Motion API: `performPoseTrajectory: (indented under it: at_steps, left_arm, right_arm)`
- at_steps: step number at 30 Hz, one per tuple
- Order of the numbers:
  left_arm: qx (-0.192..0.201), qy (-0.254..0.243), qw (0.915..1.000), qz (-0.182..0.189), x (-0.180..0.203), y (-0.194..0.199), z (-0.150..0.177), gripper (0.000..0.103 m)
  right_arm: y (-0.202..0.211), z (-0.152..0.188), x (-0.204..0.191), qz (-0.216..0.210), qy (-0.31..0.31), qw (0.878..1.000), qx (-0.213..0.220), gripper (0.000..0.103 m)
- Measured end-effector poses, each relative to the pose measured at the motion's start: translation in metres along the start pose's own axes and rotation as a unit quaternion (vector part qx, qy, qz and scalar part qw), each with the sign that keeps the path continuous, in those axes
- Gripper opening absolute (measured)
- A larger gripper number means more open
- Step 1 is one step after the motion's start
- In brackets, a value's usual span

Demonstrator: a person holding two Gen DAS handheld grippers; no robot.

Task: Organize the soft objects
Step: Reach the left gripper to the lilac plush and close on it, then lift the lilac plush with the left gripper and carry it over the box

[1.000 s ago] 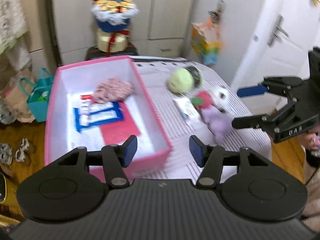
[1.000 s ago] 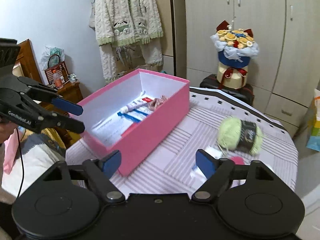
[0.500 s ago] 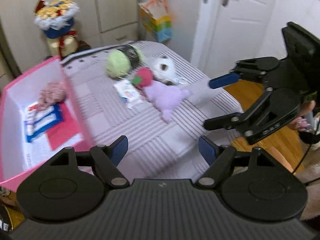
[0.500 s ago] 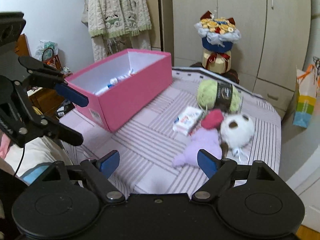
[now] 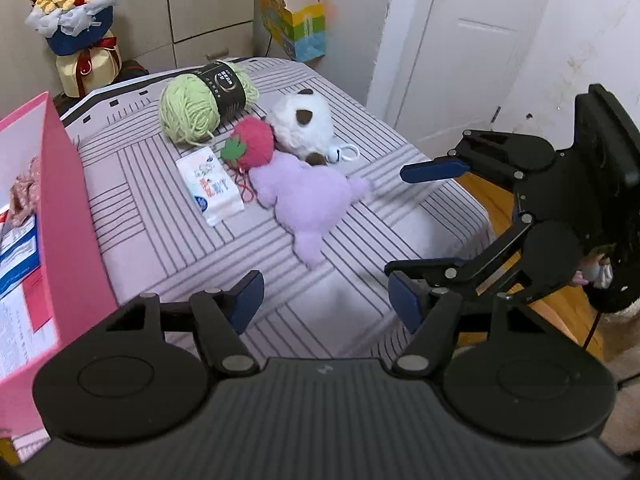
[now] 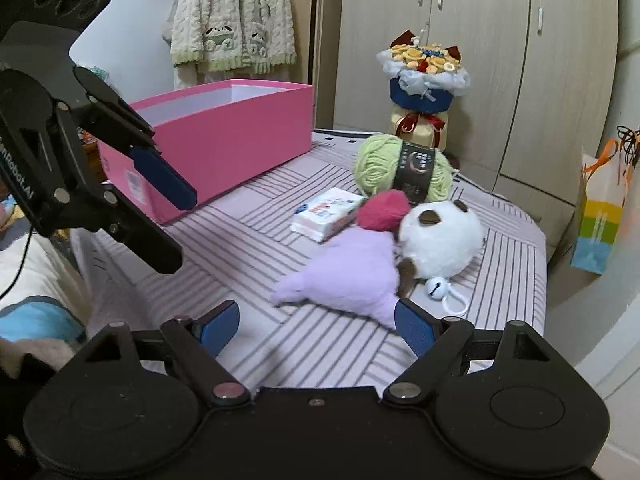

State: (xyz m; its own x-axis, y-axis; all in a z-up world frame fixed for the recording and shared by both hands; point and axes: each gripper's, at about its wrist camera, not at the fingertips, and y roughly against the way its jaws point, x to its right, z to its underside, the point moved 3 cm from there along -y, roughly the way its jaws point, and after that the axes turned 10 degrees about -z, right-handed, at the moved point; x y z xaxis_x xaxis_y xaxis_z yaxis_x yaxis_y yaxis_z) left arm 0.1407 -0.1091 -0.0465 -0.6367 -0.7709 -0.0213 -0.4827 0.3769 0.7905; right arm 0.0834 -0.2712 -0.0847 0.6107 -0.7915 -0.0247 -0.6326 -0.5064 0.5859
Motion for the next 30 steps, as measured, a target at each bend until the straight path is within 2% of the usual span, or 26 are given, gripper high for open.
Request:
performPoseTrajectory:
  at_steps: [6,11,16,22,26,30]
  left_arm:
    - [0.013,0.027,0.9995,0.007,-0.006,-0.032,-0.007,0.068]
    - [0.022,0.076,0.9965,0.027,-0.017,-0.059,-0.013,0.062]
    - [0.036,0.119,0.9917,0.034,-0.028,-0.078,-0.020,0.058]
    - [0.048,0.150,0.9869,0.037,-0.035,-0.099,-0.019,0.054]
    - [0.055,0.164,0.9832,0.057,-0.036,-0.102,-0.016,0.042]
    - [0.073,0.158,0.9836,0.046,-0.029,-0.103,-0.008,0.037]
  right_arm:
    - [-0.020,0.006,0.021,-0.014,0.014,1.000,0.012,0.088]
    - [-0.035,0.004,0.034,-0.043,-0.004,0.999,0.019,0.087]
    - [-0.045,0.001,0.032,-0.072,0.000,0.997,0.016,0.085]
    - [-0.058,0.003,0.034,-0.061,0.001,0.998,0.003,0.086]
    - [-0.059,0.003,0.038,-0.066,-0.014,0.998,0.002,0.087]
    - [-0.066,0.005,0.039,-0.067,-0.041,0.997,-0.012,0.089]
